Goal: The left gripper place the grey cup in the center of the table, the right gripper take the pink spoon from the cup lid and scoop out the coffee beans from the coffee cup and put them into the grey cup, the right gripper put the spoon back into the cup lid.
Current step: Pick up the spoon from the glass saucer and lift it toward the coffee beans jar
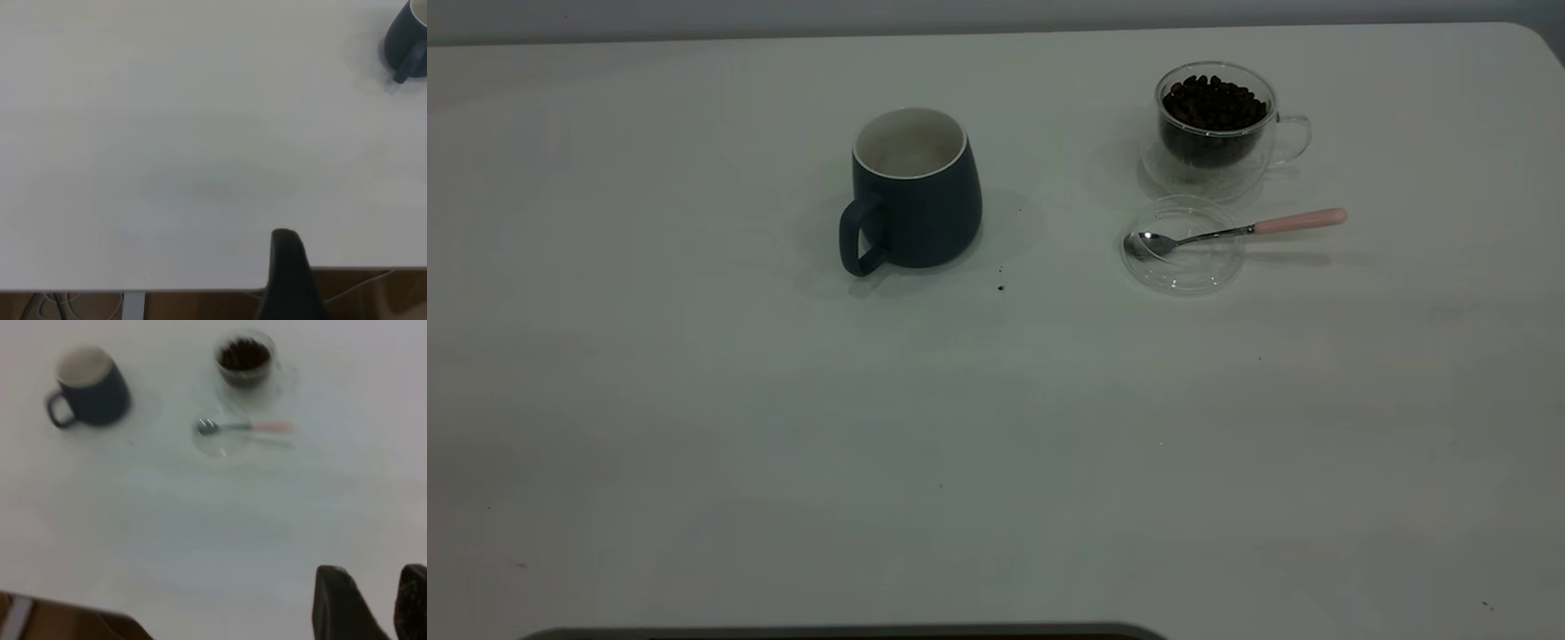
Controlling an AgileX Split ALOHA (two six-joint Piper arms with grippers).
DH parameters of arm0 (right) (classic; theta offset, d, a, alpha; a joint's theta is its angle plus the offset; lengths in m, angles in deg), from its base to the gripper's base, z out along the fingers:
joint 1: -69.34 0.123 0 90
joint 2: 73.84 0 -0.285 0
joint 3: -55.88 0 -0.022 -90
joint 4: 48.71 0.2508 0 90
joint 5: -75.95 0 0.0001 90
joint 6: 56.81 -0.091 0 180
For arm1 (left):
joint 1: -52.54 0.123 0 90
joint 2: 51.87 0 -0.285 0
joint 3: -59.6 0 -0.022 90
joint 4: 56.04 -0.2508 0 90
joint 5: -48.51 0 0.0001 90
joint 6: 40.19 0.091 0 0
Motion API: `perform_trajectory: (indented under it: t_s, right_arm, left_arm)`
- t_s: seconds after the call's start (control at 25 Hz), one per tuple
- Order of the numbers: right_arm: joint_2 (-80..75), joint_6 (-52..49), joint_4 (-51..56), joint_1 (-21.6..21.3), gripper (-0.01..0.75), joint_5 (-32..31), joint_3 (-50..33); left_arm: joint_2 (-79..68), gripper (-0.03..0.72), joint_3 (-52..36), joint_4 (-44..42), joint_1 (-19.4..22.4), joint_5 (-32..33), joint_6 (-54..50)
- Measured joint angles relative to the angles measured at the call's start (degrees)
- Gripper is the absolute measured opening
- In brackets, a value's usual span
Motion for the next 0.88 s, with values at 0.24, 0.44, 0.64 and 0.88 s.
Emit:
perform_trajectory:
  t_s: [0.24, 0.44, 0.64, 0.88]
  right_arm:
    - [-7.5, 0.0, 3.9, 0.0, 0.384, 9.6, 0.0]
    - [-23.7, 4.3, 9.8, 0.0, 0.468, 20.6, 0.8]
    - [-42.8, 16.8, 16.3, 0.0, 0.471, 28.6, 6.8]
    - [-62.0, 31.4, 23.3, 0.0, 0.471, 35.6, 16.4]
  left_arm:
    - [0.0, 0.565, 0.0, 0.0, 0.0, 0.0, 0.0]
    - [0.0, 0.565, 0.0, 0.0, 0.0, 0.0, 0.0]
    - [0.0, 0.565, 0.0, 0.0, 0.0, 0.0, 0.0]
    - [0.0, 0.565, 0.0, 0.0, 0.0, 0.0, 0.0]
